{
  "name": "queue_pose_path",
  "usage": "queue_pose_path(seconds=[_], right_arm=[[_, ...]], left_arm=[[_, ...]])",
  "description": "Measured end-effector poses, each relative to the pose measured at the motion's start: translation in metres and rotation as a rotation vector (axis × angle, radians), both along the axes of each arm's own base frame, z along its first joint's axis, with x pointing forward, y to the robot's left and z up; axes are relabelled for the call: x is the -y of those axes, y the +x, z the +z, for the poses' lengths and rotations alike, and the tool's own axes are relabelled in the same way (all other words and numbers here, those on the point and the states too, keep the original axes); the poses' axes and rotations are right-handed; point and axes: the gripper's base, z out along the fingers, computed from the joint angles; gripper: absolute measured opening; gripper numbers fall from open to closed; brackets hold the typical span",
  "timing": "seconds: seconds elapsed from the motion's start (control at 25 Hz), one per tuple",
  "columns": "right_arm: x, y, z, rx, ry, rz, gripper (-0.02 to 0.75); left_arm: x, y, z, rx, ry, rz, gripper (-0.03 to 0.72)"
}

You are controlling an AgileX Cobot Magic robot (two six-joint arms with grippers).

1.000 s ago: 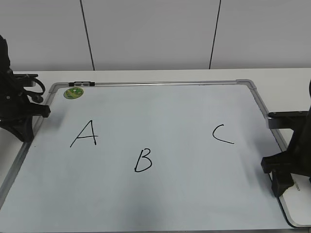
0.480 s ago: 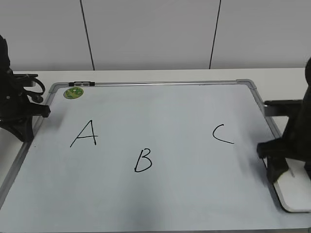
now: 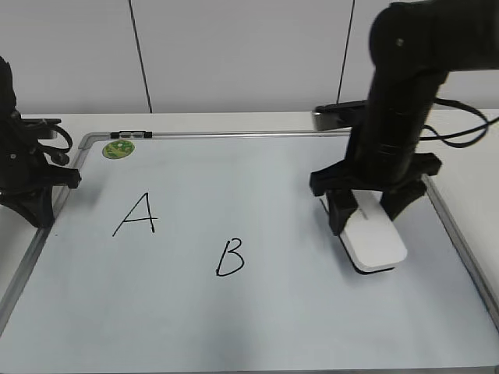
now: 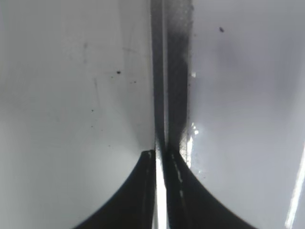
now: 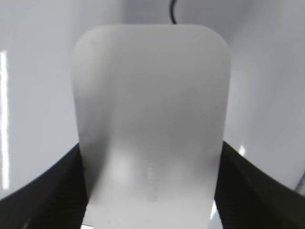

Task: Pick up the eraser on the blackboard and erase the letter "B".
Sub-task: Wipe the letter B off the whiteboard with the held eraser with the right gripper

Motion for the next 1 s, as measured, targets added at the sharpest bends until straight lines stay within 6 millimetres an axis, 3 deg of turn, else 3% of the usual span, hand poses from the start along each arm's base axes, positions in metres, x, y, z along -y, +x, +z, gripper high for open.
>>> queue_pose_path(seconds=[0.24, 0.36, 0.64, 1.0], right_arm=[[-0.051, 0.020, -0.012, -0.003, 0.001, 0.096, 0.524], [-0.068, 0.030, -0.022, 0.006, 0.006, 0.119, 0.524], [-0.086, 0.045, -0.042, 0.007, 0.007, 0.136, 0.524], [-0.101, 0.041, -0.051, 0.005, -0.024, 0.186, 0.524]], left_arm=[[0.000, 0.000, 0.000, 0.000, 0.000, 0.000, 0.034], [0.000, 0.000, 0.000, 0.000, -0.001, 0.000, 0.034], [0.000, 0.000, 0.000, 0.000, -0.001, 0.000, 0.036], [0.000, 0.000, 0.000, 0.000, -0.001, 0.000, 0.036]])
